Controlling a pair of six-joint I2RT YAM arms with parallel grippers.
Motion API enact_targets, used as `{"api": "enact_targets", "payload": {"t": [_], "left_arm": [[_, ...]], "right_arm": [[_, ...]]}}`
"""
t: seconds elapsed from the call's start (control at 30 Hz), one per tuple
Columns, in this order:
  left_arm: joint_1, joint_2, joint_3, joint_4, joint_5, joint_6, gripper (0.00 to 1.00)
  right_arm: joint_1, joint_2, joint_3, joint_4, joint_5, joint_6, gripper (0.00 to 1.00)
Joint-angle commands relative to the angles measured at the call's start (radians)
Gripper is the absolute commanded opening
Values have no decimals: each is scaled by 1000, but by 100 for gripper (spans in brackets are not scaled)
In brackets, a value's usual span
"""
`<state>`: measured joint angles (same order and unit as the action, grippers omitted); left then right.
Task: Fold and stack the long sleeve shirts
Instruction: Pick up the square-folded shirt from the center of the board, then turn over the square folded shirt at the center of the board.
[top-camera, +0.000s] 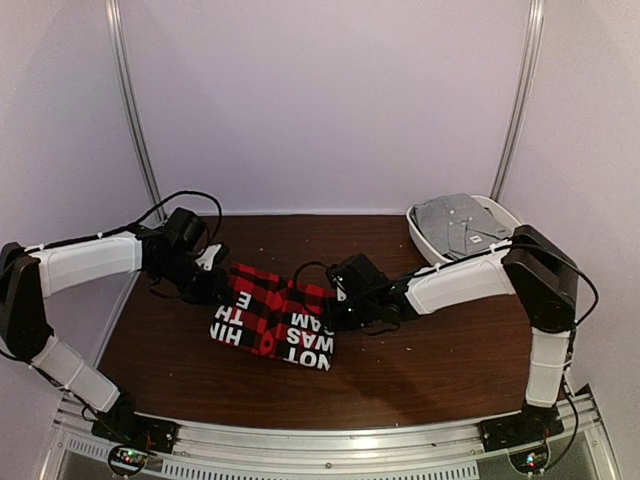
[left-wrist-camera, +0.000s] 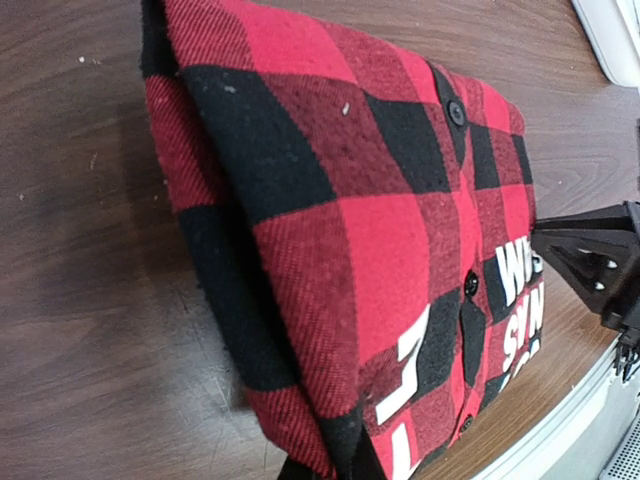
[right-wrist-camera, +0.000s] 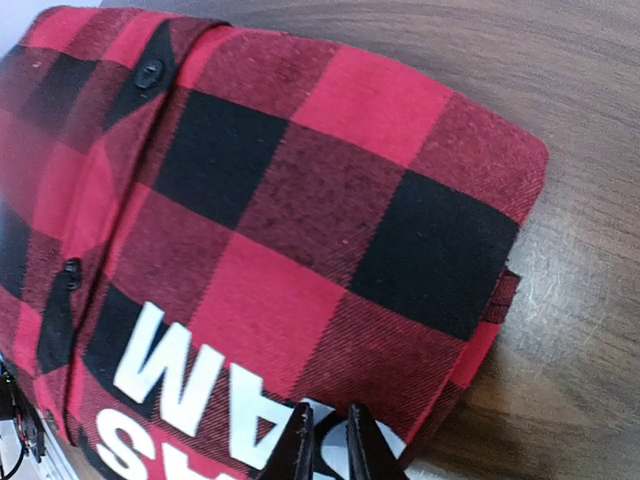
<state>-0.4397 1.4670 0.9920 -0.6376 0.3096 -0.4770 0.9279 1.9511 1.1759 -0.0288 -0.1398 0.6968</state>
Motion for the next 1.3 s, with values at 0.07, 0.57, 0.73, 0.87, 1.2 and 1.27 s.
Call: {"api": "enact_targets", "payload": {"t": [0.07, 0.57, 0.73, 0.87, 1.2, 1.27], "left_arm": [[15, -30, 128, -40, 40, 74, 0], [-142, 181, 413, 139, 245, -43, 0], [-212, 297, 493, 243, 275, -114, 0], [-232, 374, 527, 256, 273, -124, 0], [-232, 503, 591, 280, 298, -132, 0], [-233, 538, 623, 288, 311, -139, 0]], "right_arm": [[18, 82, 90, 12, 17, 43, 13], [37, 349, 405, 244, -167, 145, 23], [22, 365, 390, 370, -266, 188, 30], [-1, 302, 301, 375, -223, 178, 33], [-112, 51, 7, 287, -96, 115, 40], [-133, -20, -51, 247, -54, 100, 40]]}}
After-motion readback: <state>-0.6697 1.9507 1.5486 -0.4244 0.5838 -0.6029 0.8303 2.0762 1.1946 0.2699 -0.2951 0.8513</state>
